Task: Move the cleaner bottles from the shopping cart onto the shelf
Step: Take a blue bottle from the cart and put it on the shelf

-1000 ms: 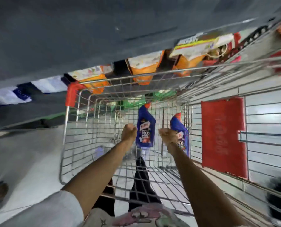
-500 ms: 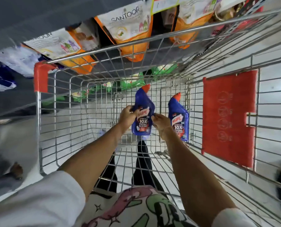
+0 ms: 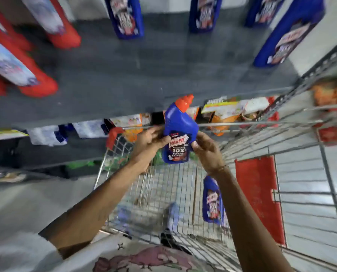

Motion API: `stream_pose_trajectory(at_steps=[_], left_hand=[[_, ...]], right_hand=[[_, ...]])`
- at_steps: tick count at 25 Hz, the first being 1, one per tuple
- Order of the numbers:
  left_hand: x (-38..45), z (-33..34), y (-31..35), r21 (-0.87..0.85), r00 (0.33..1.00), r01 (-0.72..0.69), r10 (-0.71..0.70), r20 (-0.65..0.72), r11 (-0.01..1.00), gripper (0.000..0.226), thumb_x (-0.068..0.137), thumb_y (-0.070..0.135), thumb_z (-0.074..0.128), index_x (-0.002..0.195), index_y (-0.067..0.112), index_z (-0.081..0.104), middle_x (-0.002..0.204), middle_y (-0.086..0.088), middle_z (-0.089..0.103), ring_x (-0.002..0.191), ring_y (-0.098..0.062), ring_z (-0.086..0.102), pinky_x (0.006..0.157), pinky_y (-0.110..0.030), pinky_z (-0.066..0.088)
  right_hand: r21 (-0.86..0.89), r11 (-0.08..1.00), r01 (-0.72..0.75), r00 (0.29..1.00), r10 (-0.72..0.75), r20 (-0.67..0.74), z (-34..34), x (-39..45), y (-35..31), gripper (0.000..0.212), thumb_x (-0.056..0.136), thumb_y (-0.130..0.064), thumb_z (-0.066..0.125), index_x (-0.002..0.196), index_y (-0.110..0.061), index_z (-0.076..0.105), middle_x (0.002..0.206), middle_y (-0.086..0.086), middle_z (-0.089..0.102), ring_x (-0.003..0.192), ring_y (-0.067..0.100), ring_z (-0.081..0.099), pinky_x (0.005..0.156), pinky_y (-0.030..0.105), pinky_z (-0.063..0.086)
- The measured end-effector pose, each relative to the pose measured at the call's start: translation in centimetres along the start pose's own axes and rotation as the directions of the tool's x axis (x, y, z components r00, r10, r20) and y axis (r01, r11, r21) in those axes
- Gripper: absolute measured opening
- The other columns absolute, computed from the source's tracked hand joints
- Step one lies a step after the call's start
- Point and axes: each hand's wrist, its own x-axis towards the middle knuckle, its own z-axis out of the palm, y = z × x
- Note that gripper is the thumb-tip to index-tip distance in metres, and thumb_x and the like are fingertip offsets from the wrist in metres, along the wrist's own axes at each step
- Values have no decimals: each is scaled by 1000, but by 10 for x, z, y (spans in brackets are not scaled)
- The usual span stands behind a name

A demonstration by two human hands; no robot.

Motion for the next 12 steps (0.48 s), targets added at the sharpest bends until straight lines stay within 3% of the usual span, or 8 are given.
stream_pose_trajectory(at_steps=[3,8,10,12], left_hand=[[4,-28,68,5,982,-186,186,21,983,31,79,-4,62,98,20,63,84,14,76,82,0,68,70,-14,53],[29,-75,145,40,929,-367,368,-35,930,30,81,-1,62,96,24,64,86,17,76,85,2,68,71,-13,53],[40,-94,164,44,908,-411,414,-73,910,30,81,0,63,99,25,63,90,15,76,87,0,68,74,-15,53],[51,-107,171,48,900,-423,425,-99,905,30,82,2,63,104,22,63,100,4,73,89,-3,68,77,-20,54]], right_hand=[[71,981,181,982,-184,41,24,30,-68,38,87,18,45,121,2,50,110,2,63,99,0,62,85,18,52],[110,936,335,938,-342,51,77,86,-143,43,86,19,46,125,3,45,89,-22,73,87,-8,64,76,13,53],[112,929,352,932,-359,51,99,107,-161,40,86,17,47,125,9,46,91,-17,73,83,-9,65,71,10,52],[137,933,333,939,-341,37,116,121,-168,38,87,14,49,125,10,47,102,0,66,81,-8,65,70,10,53]])
